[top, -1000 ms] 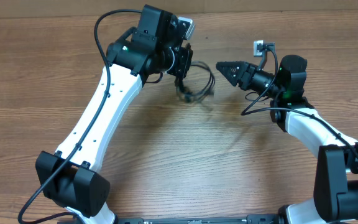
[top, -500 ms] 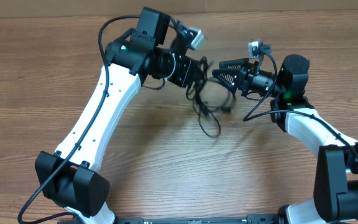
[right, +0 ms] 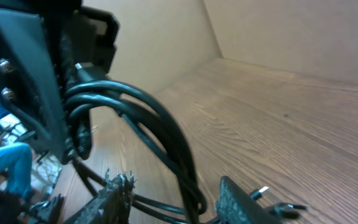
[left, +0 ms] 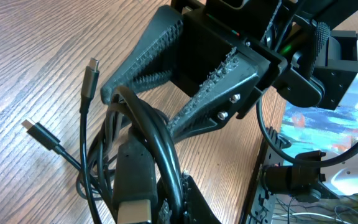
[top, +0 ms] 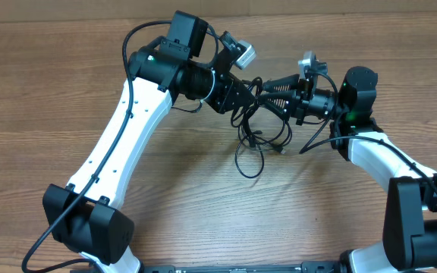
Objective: Untangle cables
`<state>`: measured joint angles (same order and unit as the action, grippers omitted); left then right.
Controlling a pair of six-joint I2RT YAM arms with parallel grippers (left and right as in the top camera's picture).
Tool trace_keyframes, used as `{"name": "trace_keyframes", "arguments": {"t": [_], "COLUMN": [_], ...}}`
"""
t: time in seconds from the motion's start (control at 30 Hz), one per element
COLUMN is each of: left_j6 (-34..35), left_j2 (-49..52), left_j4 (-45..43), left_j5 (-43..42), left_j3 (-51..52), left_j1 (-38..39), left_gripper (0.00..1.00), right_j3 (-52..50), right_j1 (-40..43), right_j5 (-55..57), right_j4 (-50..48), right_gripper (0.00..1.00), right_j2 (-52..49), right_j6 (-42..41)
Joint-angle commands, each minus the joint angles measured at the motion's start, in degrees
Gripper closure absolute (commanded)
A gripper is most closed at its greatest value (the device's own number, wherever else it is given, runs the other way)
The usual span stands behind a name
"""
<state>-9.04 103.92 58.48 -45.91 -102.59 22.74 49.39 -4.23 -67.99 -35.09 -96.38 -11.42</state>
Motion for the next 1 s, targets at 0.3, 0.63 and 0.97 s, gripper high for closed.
{"name": "trace_keyframes", "arguments": {"t": [0.3,0.63,0.97], "left_j6": [-1.2,-1.0,2.6], "left_j2": [0.3,0.3,0.3], "left_j4": [-0.4,-0.7,-1.9], "left_j5": [-3.3,-1.4,9.6], "left_j3": [-1.0,-1.0,-1.0], "left_j1": [-0.2,-0.2,-0.3], "left_gripper": [0.96,0.96,0.96], "right_j3": [0.5,0.5,0.5], "right_j1": [-2.1,-2.1,-2.1], "right_j5": [-2.6,-2.7,-4.2], "right_j4": [-1.8,-1.7,-0.2], "right_gripper": [0.79,0.96,0.96], "right_j2": [1.0,1.0,1.0], "right_j6": [1.7,1.4,0.3]}}
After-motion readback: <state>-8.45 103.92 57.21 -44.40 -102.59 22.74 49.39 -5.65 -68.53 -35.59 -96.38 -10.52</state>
